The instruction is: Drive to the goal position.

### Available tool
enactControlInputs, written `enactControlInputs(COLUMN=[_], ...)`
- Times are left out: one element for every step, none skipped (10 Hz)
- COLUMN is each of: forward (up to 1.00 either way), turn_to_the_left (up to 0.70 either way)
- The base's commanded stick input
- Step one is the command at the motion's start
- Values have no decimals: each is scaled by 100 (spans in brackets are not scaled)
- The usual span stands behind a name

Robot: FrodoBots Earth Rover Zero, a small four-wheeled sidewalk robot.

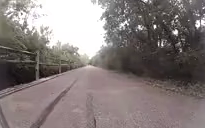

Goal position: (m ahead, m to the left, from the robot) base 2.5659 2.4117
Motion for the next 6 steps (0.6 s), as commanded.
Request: enactControlInputs(forward=[7, 7, 7, 7, 7, 7], turn_to_the_left=[0, 0, 0, 0, 0, 0])
